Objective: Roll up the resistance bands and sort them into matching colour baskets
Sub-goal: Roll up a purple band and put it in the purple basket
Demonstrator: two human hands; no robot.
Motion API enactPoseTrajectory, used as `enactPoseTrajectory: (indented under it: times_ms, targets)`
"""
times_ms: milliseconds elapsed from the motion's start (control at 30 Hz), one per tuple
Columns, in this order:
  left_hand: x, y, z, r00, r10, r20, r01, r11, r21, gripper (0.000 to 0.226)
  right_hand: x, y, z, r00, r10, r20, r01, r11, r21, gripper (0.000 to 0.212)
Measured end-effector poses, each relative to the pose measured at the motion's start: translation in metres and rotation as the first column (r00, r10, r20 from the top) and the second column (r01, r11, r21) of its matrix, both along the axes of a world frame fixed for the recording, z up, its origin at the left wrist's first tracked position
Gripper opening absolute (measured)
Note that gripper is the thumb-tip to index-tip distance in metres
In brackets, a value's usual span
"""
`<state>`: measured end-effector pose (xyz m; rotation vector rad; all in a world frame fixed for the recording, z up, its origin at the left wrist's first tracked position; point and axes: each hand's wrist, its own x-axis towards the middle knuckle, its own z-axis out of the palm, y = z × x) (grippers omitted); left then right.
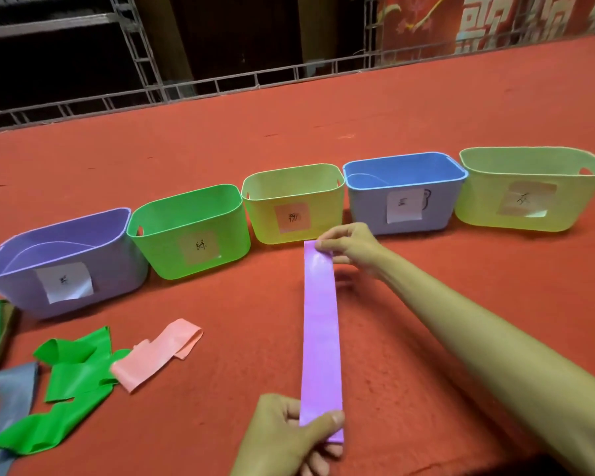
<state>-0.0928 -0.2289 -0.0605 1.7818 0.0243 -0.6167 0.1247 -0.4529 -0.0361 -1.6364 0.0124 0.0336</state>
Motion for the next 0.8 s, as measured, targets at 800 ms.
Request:
enactPoseTrajectory:
  times_ms: [800]
  targets:
    - [0.214, -0.035, -0.046, 0.654, -0.237, 0.718, -0.296, 0.794, 0.531, 0.025, 0.014, 0.014, -0.069, 0.942, 0.052, 0.332, 0.129, 0.856, -0.501, 0.013]
